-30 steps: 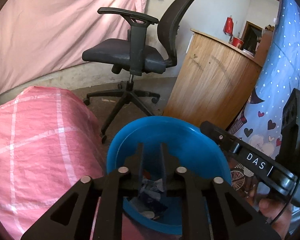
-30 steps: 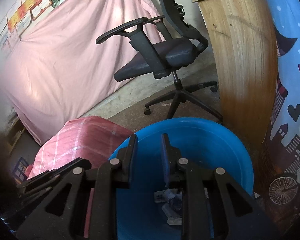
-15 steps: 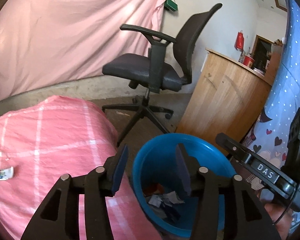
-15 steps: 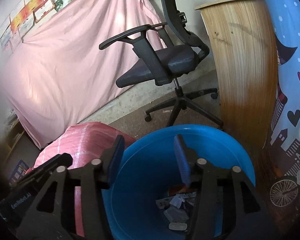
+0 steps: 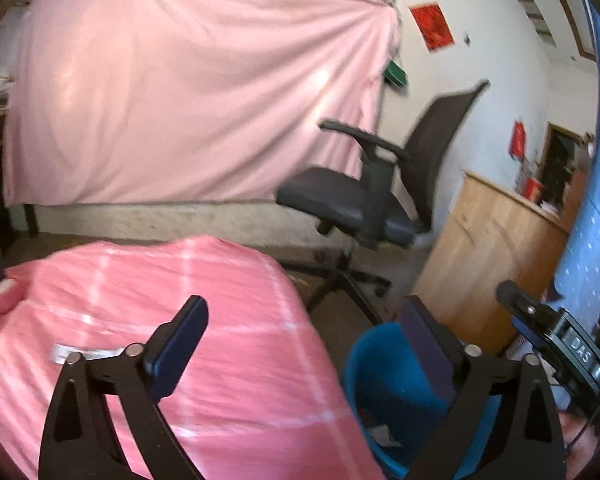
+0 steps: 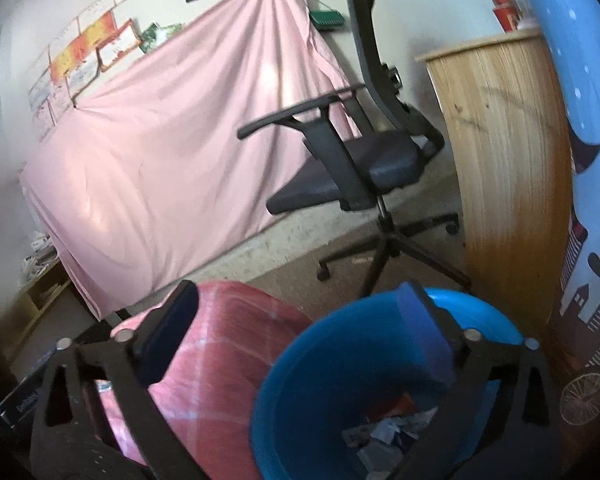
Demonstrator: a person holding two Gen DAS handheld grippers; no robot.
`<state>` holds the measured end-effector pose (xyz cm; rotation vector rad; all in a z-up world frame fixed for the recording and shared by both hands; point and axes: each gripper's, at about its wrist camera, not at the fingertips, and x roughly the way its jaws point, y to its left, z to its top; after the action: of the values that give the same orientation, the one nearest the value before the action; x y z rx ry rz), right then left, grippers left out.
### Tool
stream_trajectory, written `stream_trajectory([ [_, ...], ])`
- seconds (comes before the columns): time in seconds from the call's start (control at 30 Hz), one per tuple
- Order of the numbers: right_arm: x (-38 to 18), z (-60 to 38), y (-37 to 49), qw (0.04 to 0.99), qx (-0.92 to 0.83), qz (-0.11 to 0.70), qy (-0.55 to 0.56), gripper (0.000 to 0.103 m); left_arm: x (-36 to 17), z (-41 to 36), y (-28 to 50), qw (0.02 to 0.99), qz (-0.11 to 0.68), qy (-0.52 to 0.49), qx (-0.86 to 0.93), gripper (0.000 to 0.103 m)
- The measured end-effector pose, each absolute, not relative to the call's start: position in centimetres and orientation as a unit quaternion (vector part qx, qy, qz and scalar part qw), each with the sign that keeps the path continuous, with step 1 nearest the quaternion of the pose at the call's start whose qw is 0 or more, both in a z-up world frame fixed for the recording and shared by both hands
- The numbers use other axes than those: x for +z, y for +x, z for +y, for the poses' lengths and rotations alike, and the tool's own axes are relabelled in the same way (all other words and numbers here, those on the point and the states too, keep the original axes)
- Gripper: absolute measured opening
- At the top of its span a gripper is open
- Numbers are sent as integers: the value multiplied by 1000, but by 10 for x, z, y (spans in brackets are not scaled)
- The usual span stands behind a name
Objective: Collect trash
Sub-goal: 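Move both tools back over the table toward the last white wrapper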
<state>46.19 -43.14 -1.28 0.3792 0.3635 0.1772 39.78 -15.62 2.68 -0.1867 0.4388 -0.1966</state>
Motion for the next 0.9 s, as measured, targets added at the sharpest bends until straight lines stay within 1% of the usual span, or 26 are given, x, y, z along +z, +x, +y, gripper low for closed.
stream_trajectory([
  [0.17, 0, -408, 458, 965, 113, 141, 192, 103, 39, -125, 387, 975, 193, -96, -60, 97],
  [0.37, 15, -364, 452, 968, 164, 96, 166, 103, 49, -81, 372, 980, 164, -108, -10, 97],
  [0.6, 16, -314, 453, 956, 232, 88, 159, 103, 47, -35, 348, 985, 136, -90, 50, 97],
  [0.9, 8, -247, 446, 947, 293, 95, 93, 103, 36, 18, 319, 983, 127, -86, 100, 97],
])
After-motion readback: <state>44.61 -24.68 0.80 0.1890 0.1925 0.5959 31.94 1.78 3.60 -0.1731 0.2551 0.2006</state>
